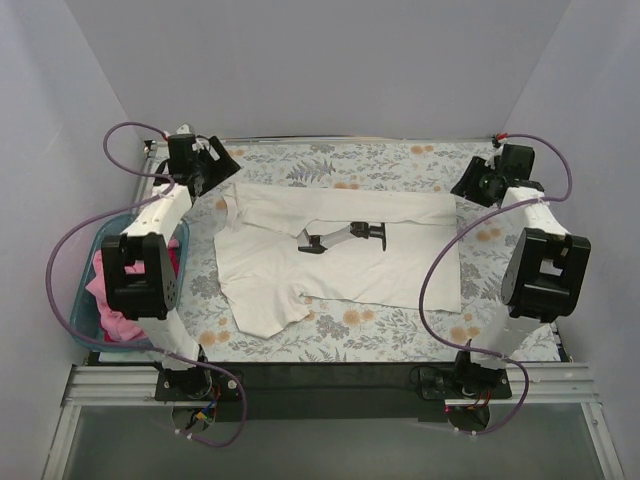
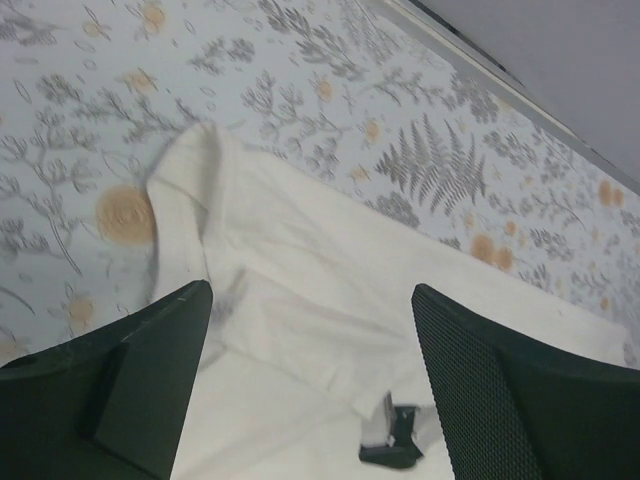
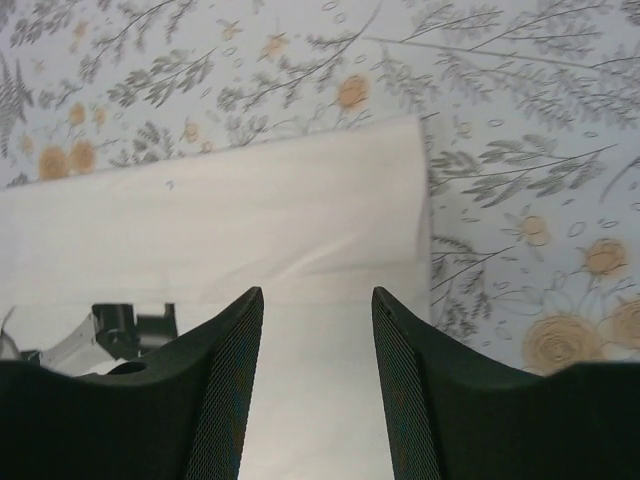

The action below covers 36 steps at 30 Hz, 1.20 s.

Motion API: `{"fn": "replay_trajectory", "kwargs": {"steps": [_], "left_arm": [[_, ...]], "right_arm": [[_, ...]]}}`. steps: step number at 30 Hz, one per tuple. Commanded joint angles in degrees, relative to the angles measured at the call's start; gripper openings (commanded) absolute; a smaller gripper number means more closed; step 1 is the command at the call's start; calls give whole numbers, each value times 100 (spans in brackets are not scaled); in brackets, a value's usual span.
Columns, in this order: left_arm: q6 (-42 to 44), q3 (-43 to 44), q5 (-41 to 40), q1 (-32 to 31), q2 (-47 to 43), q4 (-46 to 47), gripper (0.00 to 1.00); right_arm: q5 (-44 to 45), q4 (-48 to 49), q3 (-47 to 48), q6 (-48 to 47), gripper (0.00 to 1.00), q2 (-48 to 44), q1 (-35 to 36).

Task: Fold and stack the t-shirts
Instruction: Fold the tshirt

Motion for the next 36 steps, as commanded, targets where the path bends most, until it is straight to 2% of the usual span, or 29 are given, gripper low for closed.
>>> {"fn": "replay_trajectory", "kwargs": {"steps": [1,4,5,9,14,19,28,36], "left_arm": [[-233,-965,-304,-409,-1149,-370,75],[-373,-1601,-489,-655,-1712,-353,71],[-365,-1916,-594,-734,-1776,-335,70],[-653,-2375,-683,-831,-1908,-169,63],[-918,-2394,-683,-831,-1453,306,55],[-1102,-1998,-1113,-831,-986,377,50],[-1490,-1866,-1122,-936,-476,394,46],[-1762,-1743,-1307,-1069,-142,438,41]], "right_arm": [[-11,-171,-603,-230,47,-679,523],[103,-162,-973,-388,47,-1171,1095],[138,-162,-1201,-441,47,-1287,1531],[481,-162,-1738,-591,47,-1823,2299],[604,-153,-2327,-617,46,-2517,2984],[763,-153,-2820,-583,47,-3184,3503],[842,-83,-3391,-495,46,-4029,3619],[807,-4,-3585,-494,45,-4153,3619]]}}
